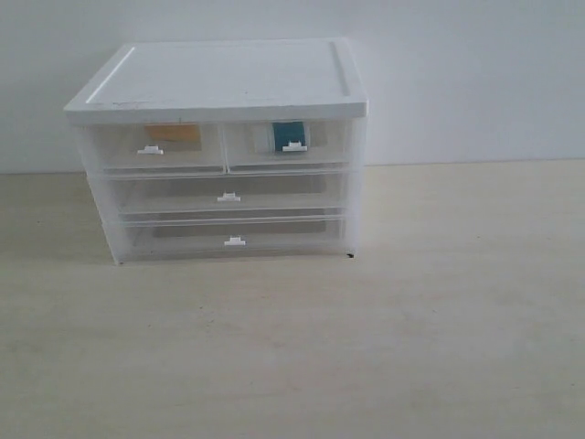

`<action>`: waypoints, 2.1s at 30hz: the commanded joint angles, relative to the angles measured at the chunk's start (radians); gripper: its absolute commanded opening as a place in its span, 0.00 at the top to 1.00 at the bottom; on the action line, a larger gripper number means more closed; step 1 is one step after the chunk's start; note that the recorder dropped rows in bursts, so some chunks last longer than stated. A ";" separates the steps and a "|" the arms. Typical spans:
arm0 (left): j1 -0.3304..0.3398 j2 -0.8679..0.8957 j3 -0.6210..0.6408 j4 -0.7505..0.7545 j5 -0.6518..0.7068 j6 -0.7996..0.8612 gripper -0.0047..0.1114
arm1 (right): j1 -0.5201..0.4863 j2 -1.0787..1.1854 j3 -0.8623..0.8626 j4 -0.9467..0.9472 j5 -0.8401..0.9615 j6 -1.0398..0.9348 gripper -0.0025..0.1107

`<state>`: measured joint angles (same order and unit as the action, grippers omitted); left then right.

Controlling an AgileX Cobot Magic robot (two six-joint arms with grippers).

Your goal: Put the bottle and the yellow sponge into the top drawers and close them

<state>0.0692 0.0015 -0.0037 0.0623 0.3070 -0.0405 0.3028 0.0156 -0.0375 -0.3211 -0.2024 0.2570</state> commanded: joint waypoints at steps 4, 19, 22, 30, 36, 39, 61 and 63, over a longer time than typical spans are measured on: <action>0.003 -0.001 0.004 0.000 -0.001 0.003 0.93 | -0.145 -0.005 0.037 0.240 0.022 -0.308 0.98; 0.003 -0.001 0.004 0.000 -0.001 0.003 0.93 | -0.243 -0.005 0.037 0.281 0.474 -0.205 0.98; 0.003 -0.001 0.004 0.000 -0.001 0.003 0.93 | -0.243 -0.005 0.037 0.285 0.533 -0.190 0.98; 0.003 -0.001 0.004 0.000 -0.001 0.003 0.93 | -0.243 -0.005 0.037 0.285 0.541 -0.166 0.98; 0.003 -0.001 0.004 0.000 -0.001 0.003 0.93 | -0.243 -0.005 0.037 0.285 0.535 -0.242 0.98; 0.003 -0.001 0.004 0.000 -0.001 0.003 0.93 | -0.243 -0.005 0.037 0.282 0.535 -0.249 0.98; 0.003 -0.001 0.004 0.000 -0.001 0.003 0.93 | -0.243 -0.005 0.037 0.285 0.535 -0.241 0.98; 0.003 -0.001 0.004 0.000 -0.001 0.003 0.93 | -0.243 -0.005 0.037 0.285 0.535 -0.241 0.98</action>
<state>0.0692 0.0015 -0.0037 0.0623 0.3070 -0.0405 0.0661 0.0156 0.0006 -0.0307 0.3400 0.0138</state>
